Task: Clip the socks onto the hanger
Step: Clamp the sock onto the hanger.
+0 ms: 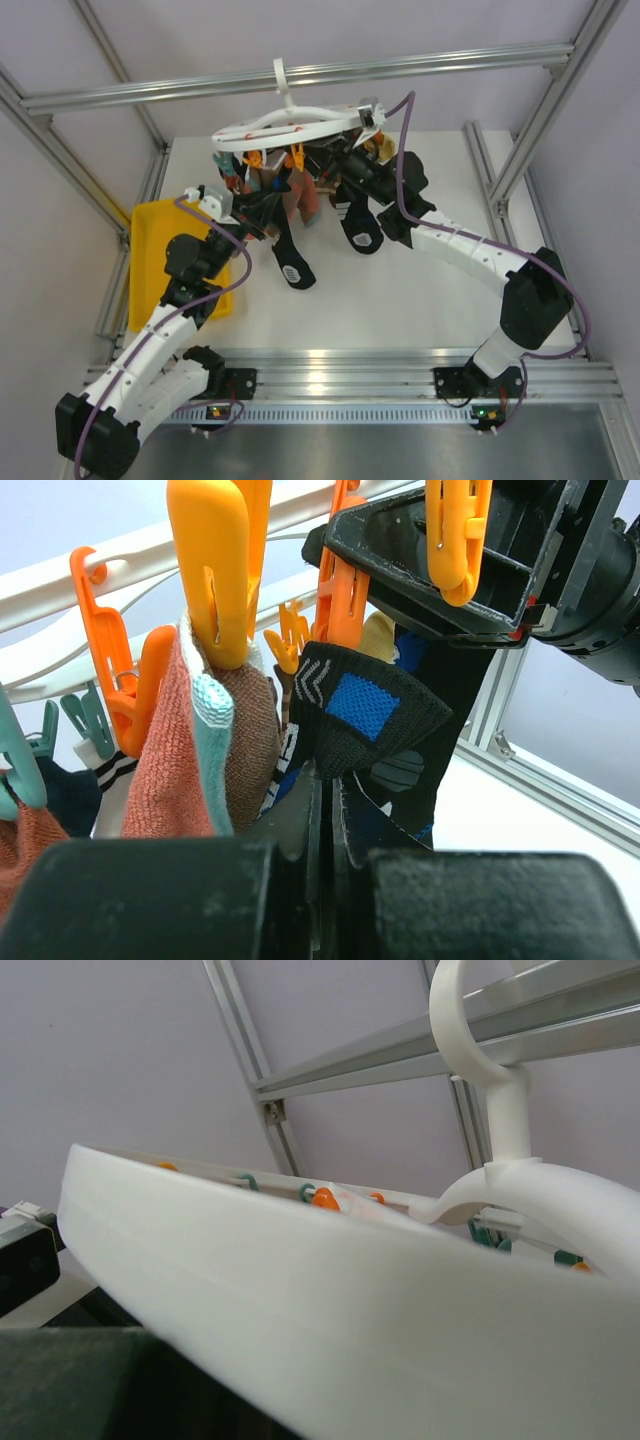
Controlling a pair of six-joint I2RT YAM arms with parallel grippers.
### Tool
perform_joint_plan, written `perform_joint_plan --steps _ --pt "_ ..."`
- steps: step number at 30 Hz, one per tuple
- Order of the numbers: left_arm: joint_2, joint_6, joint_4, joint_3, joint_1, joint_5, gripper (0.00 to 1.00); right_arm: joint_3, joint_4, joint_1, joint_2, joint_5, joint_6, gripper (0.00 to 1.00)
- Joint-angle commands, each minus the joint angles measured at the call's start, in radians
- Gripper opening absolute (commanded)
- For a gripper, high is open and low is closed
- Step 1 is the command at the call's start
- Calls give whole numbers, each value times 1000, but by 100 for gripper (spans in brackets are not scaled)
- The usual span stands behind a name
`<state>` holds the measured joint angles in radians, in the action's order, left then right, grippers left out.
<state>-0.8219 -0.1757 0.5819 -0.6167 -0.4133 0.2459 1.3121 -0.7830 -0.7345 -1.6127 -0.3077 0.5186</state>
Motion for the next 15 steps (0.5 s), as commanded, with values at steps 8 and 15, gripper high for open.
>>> perform_joint_plan --steps 8,15 --pt "40 21 67 6 -2 4 0 52 102 49 -27 200 -29 0" --pt "26 10 81 8 -2 20 0 62 108 49 -35 191 -6 0"
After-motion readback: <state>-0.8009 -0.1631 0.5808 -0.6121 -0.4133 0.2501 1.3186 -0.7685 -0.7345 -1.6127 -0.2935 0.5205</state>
